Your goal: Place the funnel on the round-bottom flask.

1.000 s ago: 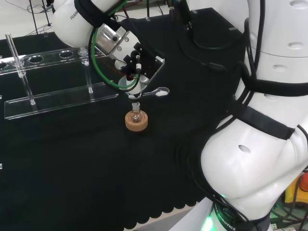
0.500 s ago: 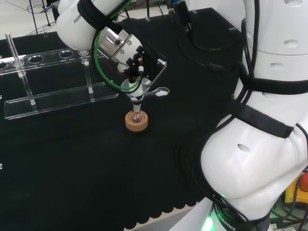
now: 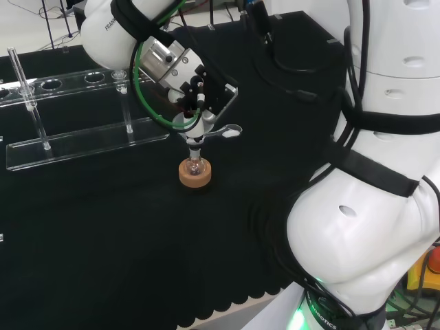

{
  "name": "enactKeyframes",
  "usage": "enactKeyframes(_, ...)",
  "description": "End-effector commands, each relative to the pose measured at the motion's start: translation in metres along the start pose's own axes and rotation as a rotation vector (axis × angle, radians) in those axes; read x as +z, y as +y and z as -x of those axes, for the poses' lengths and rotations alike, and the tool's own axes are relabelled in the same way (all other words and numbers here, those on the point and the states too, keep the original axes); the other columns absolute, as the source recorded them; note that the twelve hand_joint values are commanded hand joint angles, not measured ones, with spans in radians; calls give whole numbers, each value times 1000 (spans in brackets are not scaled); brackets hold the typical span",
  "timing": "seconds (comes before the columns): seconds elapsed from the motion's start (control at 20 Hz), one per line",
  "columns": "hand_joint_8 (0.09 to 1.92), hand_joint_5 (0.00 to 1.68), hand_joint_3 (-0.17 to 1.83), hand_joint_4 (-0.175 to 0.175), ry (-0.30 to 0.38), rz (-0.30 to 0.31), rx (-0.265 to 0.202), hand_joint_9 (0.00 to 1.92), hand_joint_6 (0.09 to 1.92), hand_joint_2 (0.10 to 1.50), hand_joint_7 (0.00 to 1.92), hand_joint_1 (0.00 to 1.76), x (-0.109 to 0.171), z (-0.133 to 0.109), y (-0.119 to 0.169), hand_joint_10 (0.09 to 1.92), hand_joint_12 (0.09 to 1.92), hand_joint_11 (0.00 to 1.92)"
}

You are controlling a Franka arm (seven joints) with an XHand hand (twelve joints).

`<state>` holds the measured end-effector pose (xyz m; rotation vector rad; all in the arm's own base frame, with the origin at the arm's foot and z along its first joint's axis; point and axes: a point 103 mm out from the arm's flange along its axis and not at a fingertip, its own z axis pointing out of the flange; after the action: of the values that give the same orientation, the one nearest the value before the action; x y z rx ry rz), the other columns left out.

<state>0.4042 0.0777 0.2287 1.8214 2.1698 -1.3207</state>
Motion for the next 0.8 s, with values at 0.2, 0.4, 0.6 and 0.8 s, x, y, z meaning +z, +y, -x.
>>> enactKeyframes(0.2,778,212,614,-83,9,-106,-25,779,141,589,352,695,1,-1,-4,692,1299,455)
enactKeyframes(0.4,730,137,537,-82,4,-118,-33,607,87,577,148,656,0,-1,-10,705,1341,335)
enactKeyframes(0.6,555,46,451,-73,-2,-142,-40,395,87,583,13,628,-5,2,-20,708,1386,192)
enactKeyframes(0.8,302,2,366,-68,12,-51,-13,244,87,599,0,601,-16,11,-39,713,1414,92)
